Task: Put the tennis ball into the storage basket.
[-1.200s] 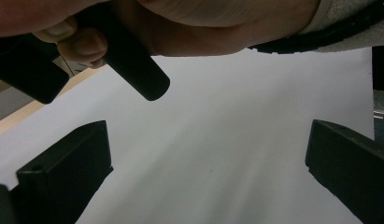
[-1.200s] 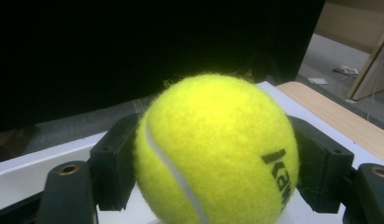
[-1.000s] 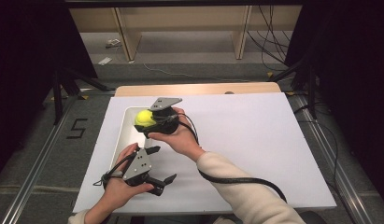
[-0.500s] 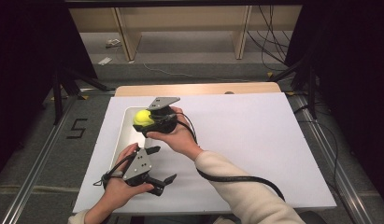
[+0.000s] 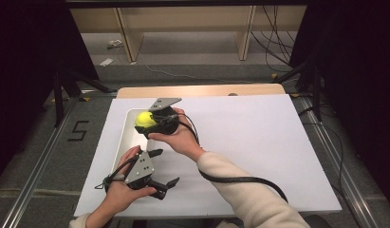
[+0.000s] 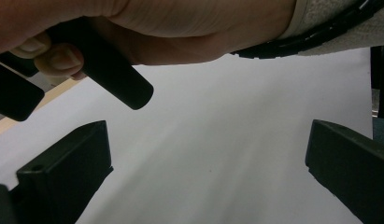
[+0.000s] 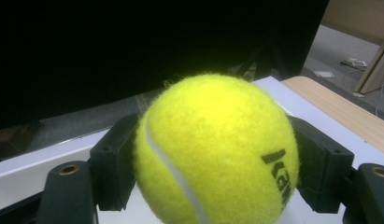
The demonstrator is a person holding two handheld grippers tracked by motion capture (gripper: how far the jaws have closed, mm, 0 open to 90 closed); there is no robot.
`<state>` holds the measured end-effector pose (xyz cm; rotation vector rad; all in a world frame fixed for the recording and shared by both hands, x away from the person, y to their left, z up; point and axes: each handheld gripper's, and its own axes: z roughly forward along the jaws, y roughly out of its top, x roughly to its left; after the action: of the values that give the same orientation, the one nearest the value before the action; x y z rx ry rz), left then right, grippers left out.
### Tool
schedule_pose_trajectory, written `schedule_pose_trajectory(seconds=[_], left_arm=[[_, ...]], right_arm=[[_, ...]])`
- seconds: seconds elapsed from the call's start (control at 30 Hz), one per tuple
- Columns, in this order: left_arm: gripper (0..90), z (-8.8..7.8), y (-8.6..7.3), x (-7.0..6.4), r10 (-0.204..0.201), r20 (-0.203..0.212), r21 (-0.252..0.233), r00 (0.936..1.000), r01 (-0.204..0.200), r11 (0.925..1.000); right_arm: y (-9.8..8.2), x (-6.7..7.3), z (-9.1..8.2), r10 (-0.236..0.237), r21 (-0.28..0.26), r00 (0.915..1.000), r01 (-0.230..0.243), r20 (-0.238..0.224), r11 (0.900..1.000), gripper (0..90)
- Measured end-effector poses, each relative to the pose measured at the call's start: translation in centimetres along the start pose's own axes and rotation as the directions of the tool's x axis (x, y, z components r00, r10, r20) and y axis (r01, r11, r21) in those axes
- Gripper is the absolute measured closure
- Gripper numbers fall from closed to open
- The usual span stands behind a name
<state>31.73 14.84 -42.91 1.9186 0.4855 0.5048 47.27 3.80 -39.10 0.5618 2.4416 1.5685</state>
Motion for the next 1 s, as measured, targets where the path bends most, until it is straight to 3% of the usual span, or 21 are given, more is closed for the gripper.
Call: schedule_pose_trajectory(seconds=[1.0], left_arm=[[0.0, 0.0, 0.0, 0.0, 0.001, 0.004, 0.001, 1.0000, -0.001, 1.0000]], right_arm=[[0.5, 0.2, 1.2, -0.020, 0.021, 0.9997, 0.020, -0.016, 1.000, 26.6]])
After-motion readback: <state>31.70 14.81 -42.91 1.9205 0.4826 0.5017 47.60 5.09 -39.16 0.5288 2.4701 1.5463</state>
